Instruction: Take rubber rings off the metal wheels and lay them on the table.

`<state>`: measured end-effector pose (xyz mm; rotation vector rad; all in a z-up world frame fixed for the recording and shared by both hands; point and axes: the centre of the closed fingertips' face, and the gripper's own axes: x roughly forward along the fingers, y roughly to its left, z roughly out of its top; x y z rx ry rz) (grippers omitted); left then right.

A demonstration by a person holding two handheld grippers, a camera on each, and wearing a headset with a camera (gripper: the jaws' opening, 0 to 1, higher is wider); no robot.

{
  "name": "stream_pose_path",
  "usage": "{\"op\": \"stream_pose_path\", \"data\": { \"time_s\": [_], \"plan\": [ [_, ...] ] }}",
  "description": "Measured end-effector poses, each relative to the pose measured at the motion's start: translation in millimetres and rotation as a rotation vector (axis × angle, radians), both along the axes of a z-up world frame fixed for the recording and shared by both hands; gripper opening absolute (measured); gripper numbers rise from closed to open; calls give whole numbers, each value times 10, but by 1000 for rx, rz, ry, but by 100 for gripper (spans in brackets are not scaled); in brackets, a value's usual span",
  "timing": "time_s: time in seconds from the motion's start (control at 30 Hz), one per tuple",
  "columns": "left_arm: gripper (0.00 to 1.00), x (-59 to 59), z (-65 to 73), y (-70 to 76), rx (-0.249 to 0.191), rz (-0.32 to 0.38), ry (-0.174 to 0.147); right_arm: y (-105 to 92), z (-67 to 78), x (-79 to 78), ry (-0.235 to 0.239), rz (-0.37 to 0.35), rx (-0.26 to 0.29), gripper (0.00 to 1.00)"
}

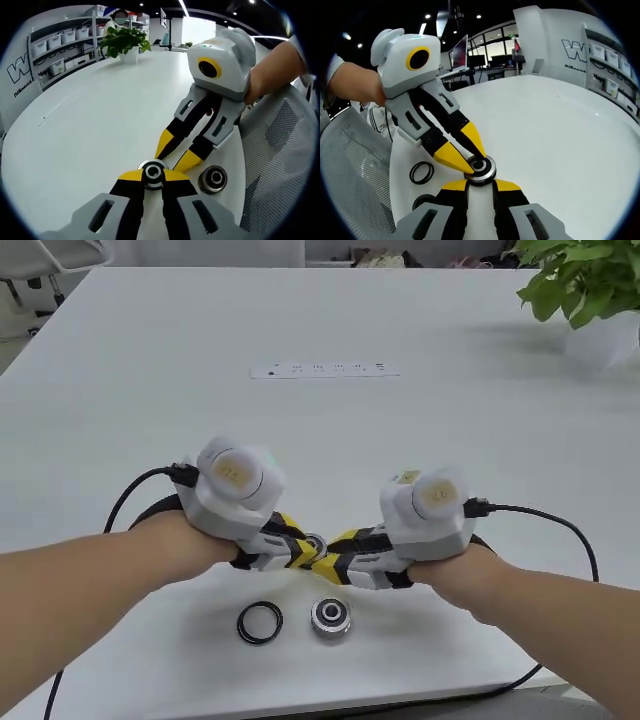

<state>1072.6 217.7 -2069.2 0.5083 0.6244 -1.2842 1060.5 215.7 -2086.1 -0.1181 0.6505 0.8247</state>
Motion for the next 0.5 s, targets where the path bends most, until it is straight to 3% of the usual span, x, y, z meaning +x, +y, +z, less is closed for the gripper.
{"op": "stream_pose_path", "data": {
  "time_s": [0.27, 0.33, 0.5],
  "plan": [
    [8, 1, -2, -1, 3, 8, 1, -26, -13, -23, 9, -3, -9, 7],
    [8, 3, -2, 0, 3, 9, 0, -44, -17, -17, 7, -7, -15, 1],
    [8, 4, -1, -1, 5, 10, -3, -51, -15, 7, 15, -30, -5, 0]
  ]
}}
